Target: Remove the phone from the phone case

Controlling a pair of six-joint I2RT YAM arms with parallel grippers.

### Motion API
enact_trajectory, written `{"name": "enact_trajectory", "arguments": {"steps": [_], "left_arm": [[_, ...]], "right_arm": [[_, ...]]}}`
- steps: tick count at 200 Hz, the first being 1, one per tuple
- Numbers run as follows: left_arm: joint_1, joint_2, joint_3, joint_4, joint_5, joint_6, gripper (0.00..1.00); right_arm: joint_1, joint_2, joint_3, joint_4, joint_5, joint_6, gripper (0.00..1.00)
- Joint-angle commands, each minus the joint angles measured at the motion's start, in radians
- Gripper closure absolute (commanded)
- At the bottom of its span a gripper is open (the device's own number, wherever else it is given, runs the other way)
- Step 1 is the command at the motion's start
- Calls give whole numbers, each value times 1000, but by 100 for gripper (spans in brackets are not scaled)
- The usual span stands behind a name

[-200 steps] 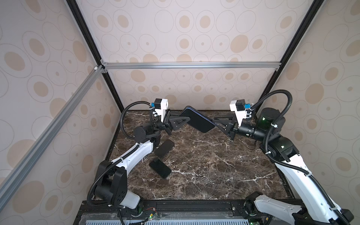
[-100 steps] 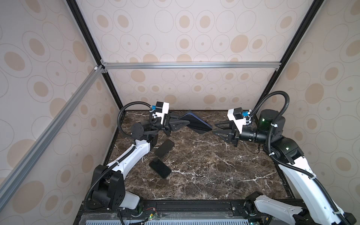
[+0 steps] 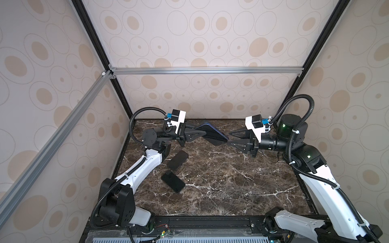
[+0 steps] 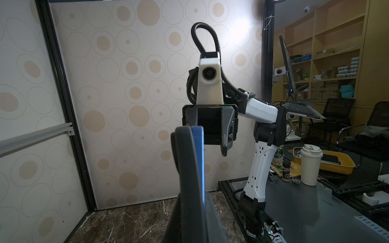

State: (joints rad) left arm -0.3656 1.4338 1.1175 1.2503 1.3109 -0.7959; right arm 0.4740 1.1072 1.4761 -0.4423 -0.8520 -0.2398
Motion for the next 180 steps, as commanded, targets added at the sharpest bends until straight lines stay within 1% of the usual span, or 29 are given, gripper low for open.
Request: {"name": "enact_trajectory", "arguments": {"steps": [1, 41, 63, 99, 156, 180], "left_arm": [[-1, -56, 50, -82, -18, 112, 100], [-1, -81, 64, -192, -29, 204, 100], [-1, -80, 68, -167, -21, 184, 100], [-2, -82, 62, -99, -12, 135, 100], [-2, -90, 60, -84, -7, 124, 100], [-2, -89, 59, -64, -1, 107, 100]], "right_arm": [[35, 24, 45, -49, 8, -86, 59], [37, -20, -5, -98, 46, -123, 59], [38, -23, -21, -147, 76, -144, 59], [38, -29, -46, -159, 139, -166, 60], [39, -32, -55, -177, 193, -191, 60], [39, -28, -57, -176, 195, -190, 60]]}}
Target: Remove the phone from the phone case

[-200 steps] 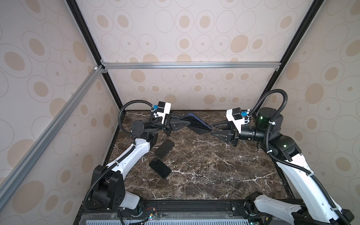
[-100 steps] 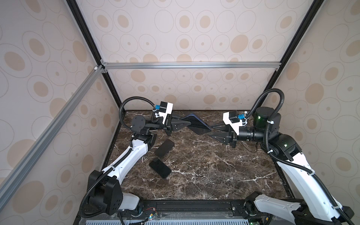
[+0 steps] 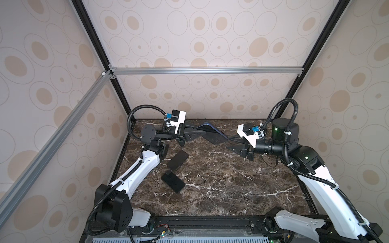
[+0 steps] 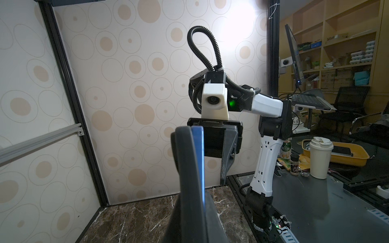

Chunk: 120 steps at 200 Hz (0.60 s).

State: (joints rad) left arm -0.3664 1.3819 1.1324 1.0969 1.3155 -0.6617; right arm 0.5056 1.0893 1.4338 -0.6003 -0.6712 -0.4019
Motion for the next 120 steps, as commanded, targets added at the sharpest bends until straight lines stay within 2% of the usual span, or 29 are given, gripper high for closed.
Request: {"name": "enact_trajectory", "arguments": {"steps": [1, 37, 120], "left_arm": [[-1, -37, 44, 91, -5, -29, 100], [-2, -33, 41, 119, -5, -48, 100], [-11, -2, 50, 226, 16, -138, 100]], "right_arm": [[8, -10, -14, -18, 13, -27, 60], [8, 6, -6, -21, -30, -18, 60], [20, 49, 15, -6, -47, -2, 60]]}}
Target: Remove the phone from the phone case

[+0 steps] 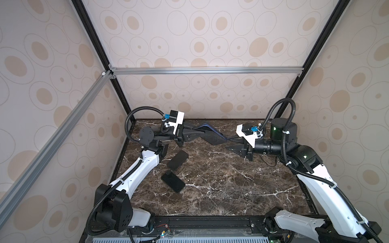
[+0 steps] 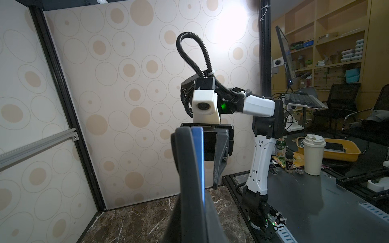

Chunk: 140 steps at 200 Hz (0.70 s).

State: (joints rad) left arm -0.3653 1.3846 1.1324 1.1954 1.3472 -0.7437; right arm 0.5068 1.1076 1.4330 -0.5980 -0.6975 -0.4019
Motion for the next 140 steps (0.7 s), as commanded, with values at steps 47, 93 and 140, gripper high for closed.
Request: {"name": "enact_trajectory", "arguments": {"steps": [47, 93, 140], "left_arm": [[-12, -15, 49, 5, -34, 38, 100], [-14, -53, 69, -281, -86, 258, 100], [-14, -46, 78, -345, -60, 291, 100]], "right_arm": [[33, 39, 36, 8, -104, 20, 60], [71, 54, 43, 44, -162, 60, 61], [82, 81, 78, 70, -174, 89, 61]]}}
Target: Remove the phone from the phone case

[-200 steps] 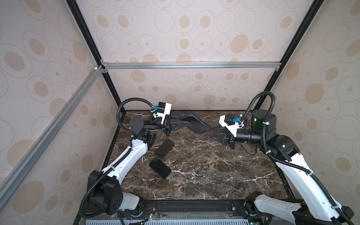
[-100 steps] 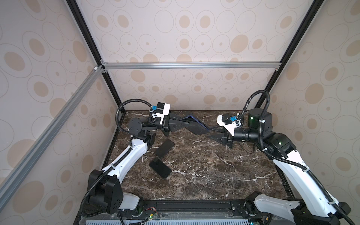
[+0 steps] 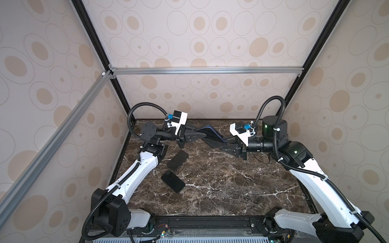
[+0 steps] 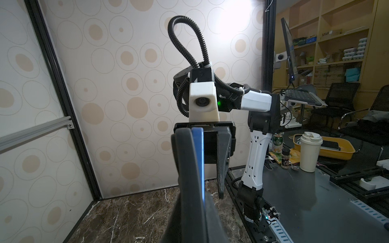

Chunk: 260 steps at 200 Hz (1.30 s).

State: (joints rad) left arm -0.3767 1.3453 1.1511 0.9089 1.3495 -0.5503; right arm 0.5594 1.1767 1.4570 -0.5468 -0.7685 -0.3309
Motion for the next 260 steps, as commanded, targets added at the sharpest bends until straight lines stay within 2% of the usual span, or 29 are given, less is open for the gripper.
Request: {"name": "enact_trajectory", "arguments": {"steps": [1, 96, 122, 146, 172, 213, 237, 260], "left_arm": [[-2, -7, 60, -63, -63, 100, 100], [-16, -2, 78, -342, -52, 285, 100], [-18, 1, 76, -358, -50, 299, 100], [-18, 1, 69, -360, -52, 299, 100], [-18, 1, 65, -351, -48, 292, 100], [-18, 2, 50, -274, -33, 234, 100], [-19, 2, 46, -253, -35, 216, 100], [-19, 1, 44, -247, -35, 212, 92]], "right_arm": [[29, 13, 56, 18, -103, 18, 61], [36, 64, 102, 26, -98, 48, 62], [39, 67, 91, 46, -96, 62, 63], [37, 61, 76, 48, -84, 69, 68], [37, 52, 56, 45, -73, 75, 78], [38, 35, 39, 35, -34, 72, 100], [36, 13, 20, 43, 12, 71, 100], [34, -17, -6, 59, 45, 70, 100]]}}
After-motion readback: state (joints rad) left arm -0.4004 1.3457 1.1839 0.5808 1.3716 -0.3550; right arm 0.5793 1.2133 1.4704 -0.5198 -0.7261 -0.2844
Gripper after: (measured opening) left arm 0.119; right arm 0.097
